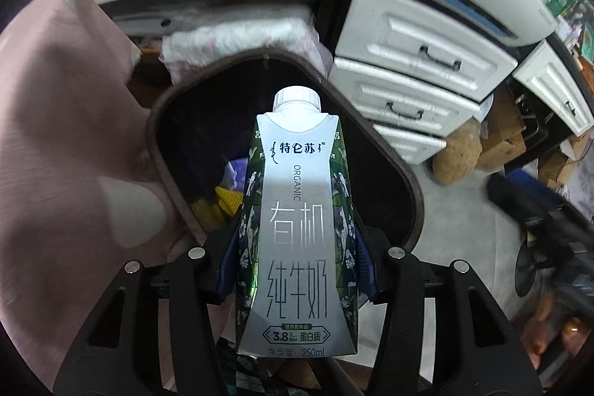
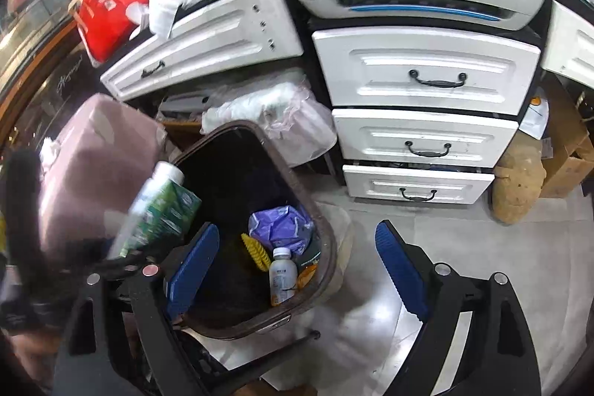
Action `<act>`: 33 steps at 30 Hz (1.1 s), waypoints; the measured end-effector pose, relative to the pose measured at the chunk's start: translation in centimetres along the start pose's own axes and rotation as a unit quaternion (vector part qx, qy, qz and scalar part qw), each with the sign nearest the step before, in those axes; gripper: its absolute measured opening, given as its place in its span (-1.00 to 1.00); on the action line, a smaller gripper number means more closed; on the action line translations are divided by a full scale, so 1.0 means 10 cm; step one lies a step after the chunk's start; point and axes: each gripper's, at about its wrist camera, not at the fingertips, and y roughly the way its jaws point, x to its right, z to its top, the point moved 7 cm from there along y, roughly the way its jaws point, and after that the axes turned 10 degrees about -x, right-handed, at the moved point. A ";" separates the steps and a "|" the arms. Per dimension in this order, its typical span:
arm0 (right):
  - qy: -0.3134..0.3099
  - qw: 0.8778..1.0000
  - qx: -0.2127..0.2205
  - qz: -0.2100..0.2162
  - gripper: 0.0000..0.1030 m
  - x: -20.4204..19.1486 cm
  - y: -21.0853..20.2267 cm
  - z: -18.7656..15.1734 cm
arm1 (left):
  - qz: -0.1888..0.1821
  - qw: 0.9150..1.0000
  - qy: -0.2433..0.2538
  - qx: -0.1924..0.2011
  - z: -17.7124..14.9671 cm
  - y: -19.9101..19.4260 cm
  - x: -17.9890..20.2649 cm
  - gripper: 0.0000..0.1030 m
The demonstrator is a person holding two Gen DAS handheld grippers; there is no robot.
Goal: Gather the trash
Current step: 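Lower the milk carton into the bin and open the left tool, then move both tools back over the table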
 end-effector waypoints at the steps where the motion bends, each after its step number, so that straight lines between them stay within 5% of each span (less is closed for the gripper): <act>1: 0.002 1.000 0.005 -0.002 0.65 0.03 -0.02 0.00 | 0.000 1.000 0.001 -0.008 0.00 0.06 0.01 -0.01; 14: 0.021 1.000 0.016 0.007 0.66 0.13 -0.09 0.01 | 0.016 0.998 0.003 -0.064 0.04 0.60 -0.02 0.00; 16: 0.021 1.000 0.017 0.005 0.66 0.14 -0.09 0.01 | 0.020 0.998 0.008 -0.064 0.03 0.61 -0.02 0.15; 18: 0.020 1.000 0.017 0.005 0.66 0.13 -0.09 0.01 | 0.023 0.998 0.010 -0.055 0.03 0.58 -0.02 0.57; 33: 0.011 0.999 0.045 0.017 0.72 -0.01 -0.26 0.10 | 0.022 0.998 0.020 0.046 0.00 -0.26 0.11 0.74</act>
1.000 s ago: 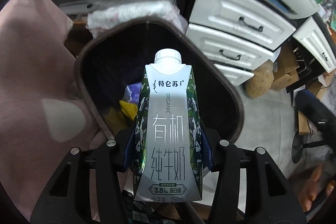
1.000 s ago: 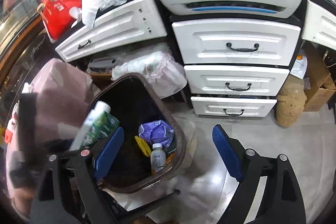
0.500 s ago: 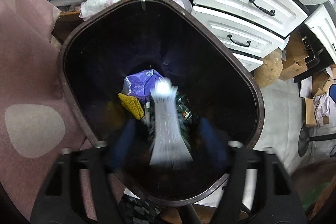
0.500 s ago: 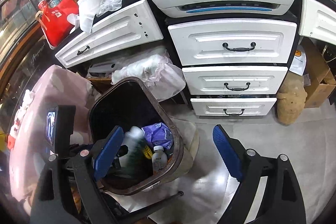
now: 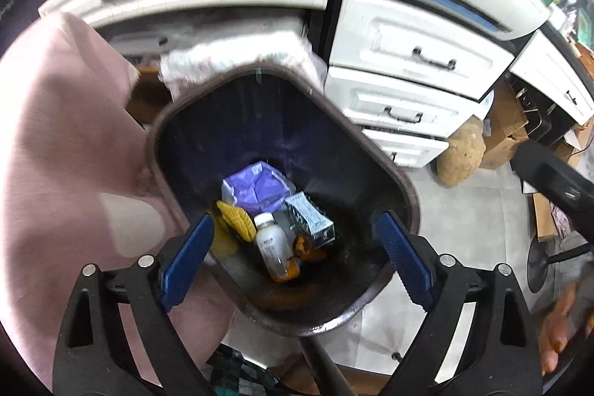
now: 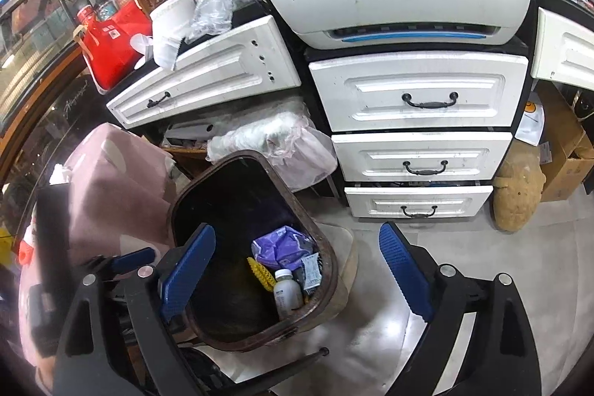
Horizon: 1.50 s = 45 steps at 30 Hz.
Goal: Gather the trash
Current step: 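Move both tools back over the table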
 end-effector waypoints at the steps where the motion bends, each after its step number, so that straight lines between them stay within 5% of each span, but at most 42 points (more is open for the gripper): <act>1: -0.001 1.000 0.003 0.001 0.72 -0.02 -0.01 0.01 | 0.001 1.000 -0.001 0.009 -0.02 -0.09 -0.01 0.75; 8: -0.028 0.999 0.033 0.011 0.80 -0.24 -0.21 0.12 | -0.019 0.998 -0.031 0.059 -0.14 -0.66 -0.22 0.78; 17: -0.089 0.992 0.075 0.049 0.84 -0.81 -0.49 0.21 | 0.017 0.989 -0.043 0.144 -0.40 -1.40 -0.60 0.87; 29: -0.226 0.958 0.149 0.092 0.89 -1.99 -0.77 0.13 | 0.098 0.966 -0.139 0.196 -0.95 -2.01 -1.70 0.89; 45: -0.363 0.917 0.021 0.163 0.89 -3.38 -0.36 -0.33 | 0.186 0.924 -0.280 0.182 -1.98 -2.31 -3.36 0.89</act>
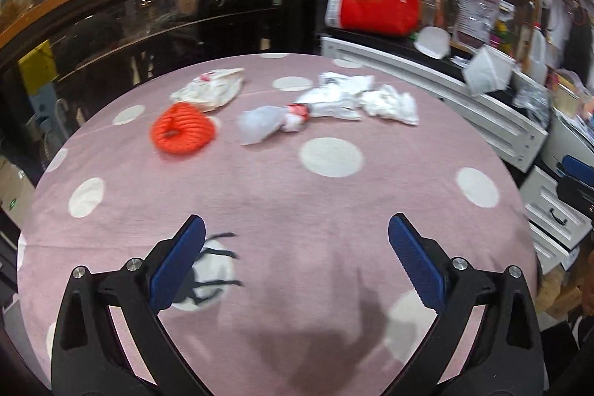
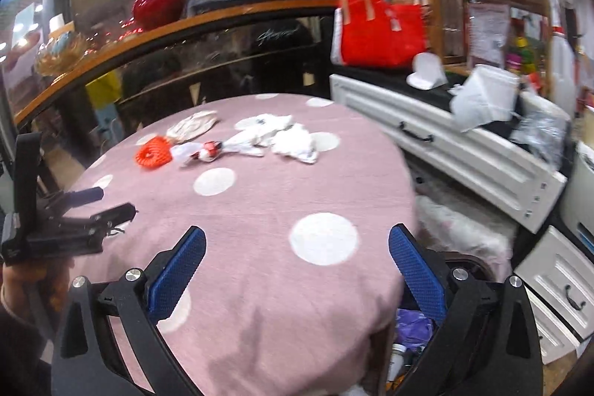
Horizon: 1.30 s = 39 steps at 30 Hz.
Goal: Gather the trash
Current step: 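Move both tools back over the table, then grasp the orange foam net with the left tool while the right tool grasps the clear plastic bag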
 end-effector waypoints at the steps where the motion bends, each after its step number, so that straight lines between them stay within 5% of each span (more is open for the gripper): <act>1: -0.004 1.000 -0.003 0.002 0.89 -0.04 0.04 0.02 | 0.005 1.000 -0.004 0.000 0.02 0.02 -0.08 0.89; 12: -0.071 0.995 -0.051 0.056 0.89 -0.59 0.59 0.40 | 0.052 0.997 -0.048 -0.028 0.49 0.57 -1.02 0.89; 26: -0.195 0.971 -0.108 0.088 0.89 -1.36 1.80 1.03 | 0.055 0.995 -0.044 -0.068 1.01 1.30 -1.33 0.88; 28: -0.214 0.966 -0.117 0.084 0.87 -1.46 1.98 1.09 | 0.049 0.995 -0.042 -0.073 1.03 1.34 -1.33 0.78; 30: -0.227 0.963 -0.125 0.076 0.84 -1.54 2.14 1.13 | 0.049 0.994 -0.041 -0.084 1.03 1.40 -1.33 0.47; 33: -0.232 0.960 -0.141 0.075 0.52 -1.58 2.29 1.13 | 0.050 0.994 -0.047 -0.084 1.02 1.41 -1.35 0.21; 37: -0.220 0.961 -0.149 0.076 -0.20 -1.55 2.34 1.08 | 0.050 0.994 -0.057 -0.077 1.01 1.36 -1.40 -0.14; 39: -0.206 0.963 -0.149 0.085 -0.29 -1.51 2.30 1.08 | 0.048 0.994 -0.063 -0.073 1.00 1.33 -1.41 -0.30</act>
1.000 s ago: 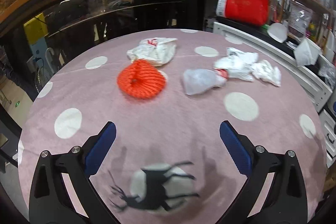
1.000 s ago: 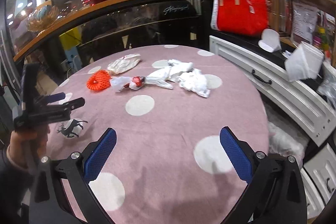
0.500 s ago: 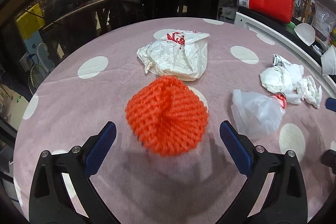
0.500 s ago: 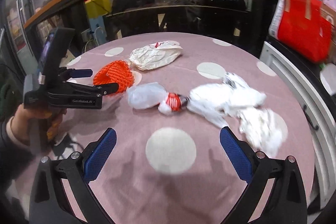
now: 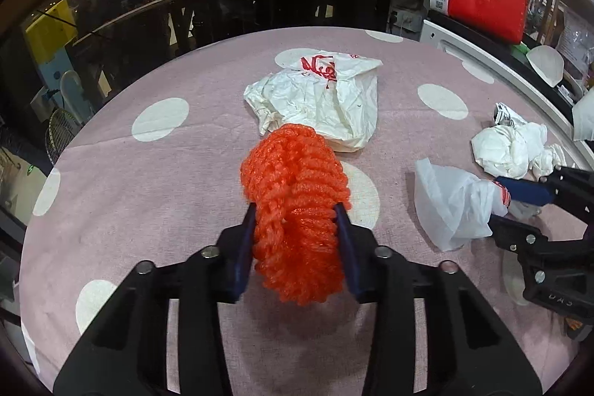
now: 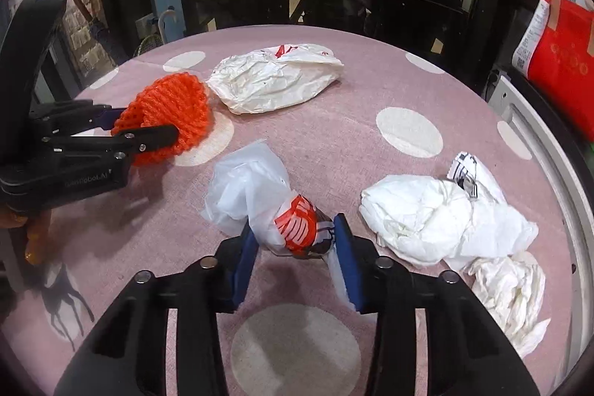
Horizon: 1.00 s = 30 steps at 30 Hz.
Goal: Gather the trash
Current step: 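Grasp the orange foam net with the left tool while the right tool grasps the clear plastic bag, then carry the clear plastic bag over the bin with the right tool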
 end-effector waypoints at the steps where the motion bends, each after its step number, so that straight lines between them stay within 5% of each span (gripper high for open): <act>1: 0.005 1.000 0.002 0.003 -0.33 0.00 0.00 0.00 | -0.003 1.000 -0.003 0.001 -0.01 -0.02 0.00 -0.32; 15: 0.046 0.998 0.043 0.020 -0.36 -0.01 -0.59 -0.43 | -0.022 0.998 0.003 0.054 -0.45 -0.75 0.27 -0.38; 30: 0.096 0.991 0.089 0.017 -0.36 0.02 -1.33 -1.17 | -0.067 0.996 0.016 0.063 -1.00 -1.19 0.77 -0.38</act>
